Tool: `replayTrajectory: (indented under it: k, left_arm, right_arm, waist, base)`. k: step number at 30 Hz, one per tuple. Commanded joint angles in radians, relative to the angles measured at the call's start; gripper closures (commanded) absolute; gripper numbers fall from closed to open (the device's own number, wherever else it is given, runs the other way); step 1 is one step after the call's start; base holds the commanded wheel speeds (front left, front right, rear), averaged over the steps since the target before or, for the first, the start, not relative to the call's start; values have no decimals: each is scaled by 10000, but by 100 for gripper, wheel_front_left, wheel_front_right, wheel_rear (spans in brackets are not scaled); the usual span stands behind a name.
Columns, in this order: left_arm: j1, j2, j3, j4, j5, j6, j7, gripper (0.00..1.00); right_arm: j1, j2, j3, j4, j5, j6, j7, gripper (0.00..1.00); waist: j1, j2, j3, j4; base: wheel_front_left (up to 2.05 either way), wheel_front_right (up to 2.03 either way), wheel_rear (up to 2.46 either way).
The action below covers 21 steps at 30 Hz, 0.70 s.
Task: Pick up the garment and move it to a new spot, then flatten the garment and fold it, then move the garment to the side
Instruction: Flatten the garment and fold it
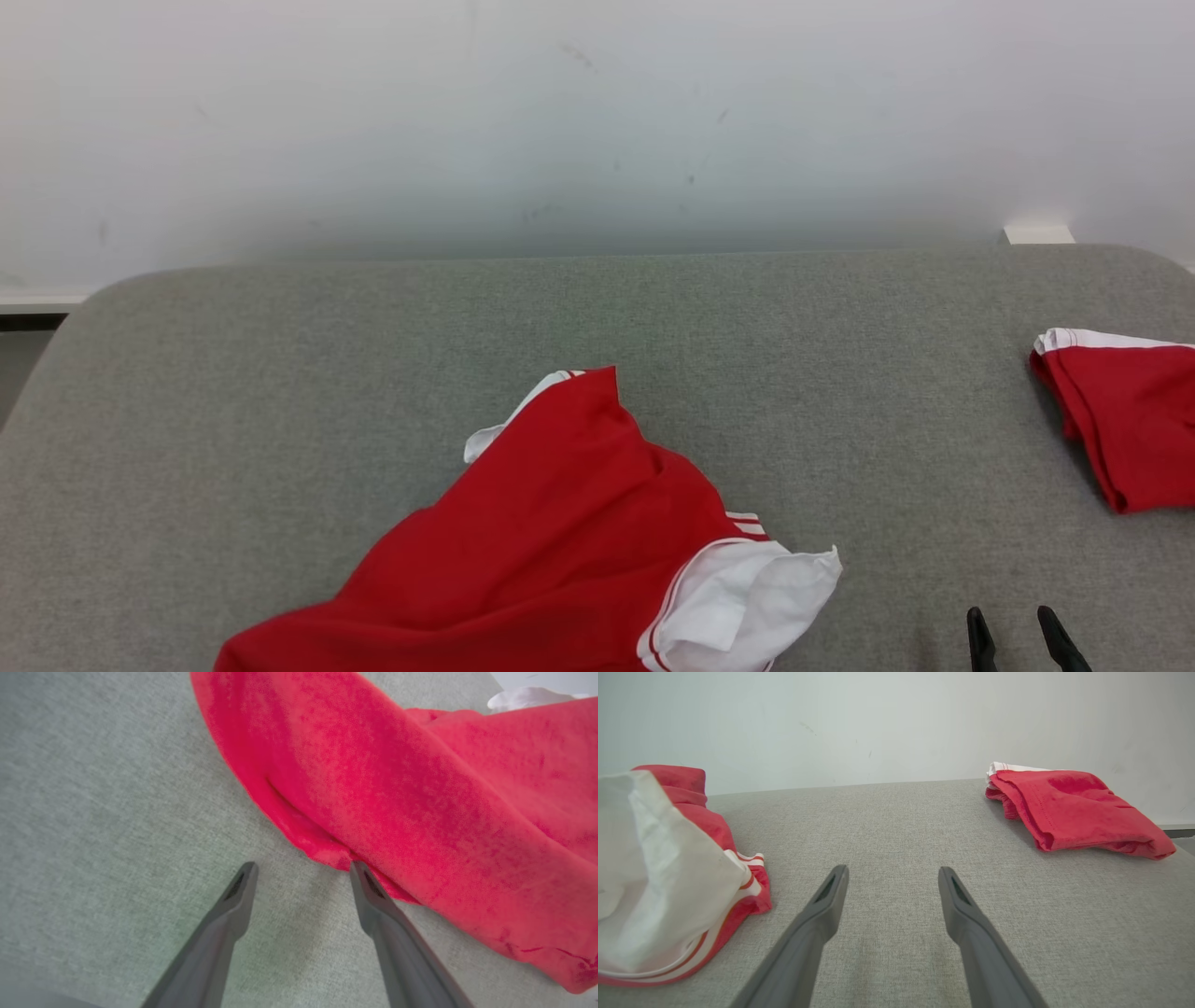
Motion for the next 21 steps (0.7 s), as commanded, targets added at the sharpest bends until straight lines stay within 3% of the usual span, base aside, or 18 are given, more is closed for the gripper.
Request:
replayTrajectory:
  k: [1,10,12,13,15,16,21]
  left_arm:
    - [-76,-61,62,79,68,-70,-32,0]
    - [-379,-521,354,702,1,-428,-72,0]
    - [-450,-611,351,844,55,-521,-77,29]
    - [-502,-650,362,914,110,-568,-79,55]
    - [-558,-712,320,1042,163,-682,-59,93]
    - [-586,-733,311,1089,181,-761,-61,100]
    - [-756,-456,213,974,423,-1085,-21,100]
  right_arm:
    - [-5,-19,-10,10,-53,-29,-25,0]
    - [-70,-19,48,15,-78,-29,-24,0]
    - [-102,-21,57,24,-82,-30,-25,0]
    - [-113,-19,53,21,-86,-29,-24,0]
    - [-118,-21,28,31,-106,-29,-25,0]
    - [-122,-19,22,39,-116,-29,-25,0]
    - [-153,-21,-5,61,-101,-30,-25,0]
  waist:
    - [0,0,-5,-8]
    - [0,0,89,-69]
    - [0,0,141,-106]
    - [0,0,165,-116]
    - [0,0,212,-142]
    - [0,0,228,-153]
    - [0,0,267,-188]
  base:
    - [0,0,0]
    - [0,0,0]
    - [0,0,0]
    - [0,0,0]
    - [0,0,0]
    - [0,0,0]
    - [0,0,0]
